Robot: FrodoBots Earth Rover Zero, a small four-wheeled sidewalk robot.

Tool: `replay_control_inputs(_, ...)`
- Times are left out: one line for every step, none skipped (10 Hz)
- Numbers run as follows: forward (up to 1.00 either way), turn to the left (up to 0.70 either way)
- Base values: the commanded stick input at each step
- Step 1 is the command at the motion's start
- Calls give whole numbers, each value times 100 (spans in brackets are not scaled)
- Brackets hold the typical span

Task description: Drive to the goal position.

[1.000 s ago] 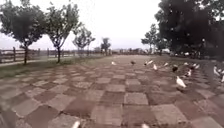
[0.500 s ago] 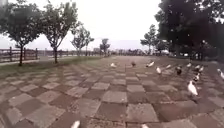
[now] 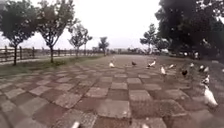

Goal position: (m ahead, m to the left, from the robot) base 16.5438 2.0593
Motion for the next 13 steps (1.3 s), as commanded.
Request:
replay_control_inputs(70, 27)
replay_control_inputs(70, 27)
replay_control_inputs(70, 27)
replay_control_inputs(70, 27)
replay_control_inputs(70, 27)
replay_control_inputs(70, 27)
replay_control_inputs(70, 7)
replay_control_inputs(70, 0)
replay_control_inputs(70, 0)
replay_control_inputs(70, 0)
replay_control_inputs(70, 0)
replay_control_inputs(70, 0)
replay_control_inputs(70, 0)
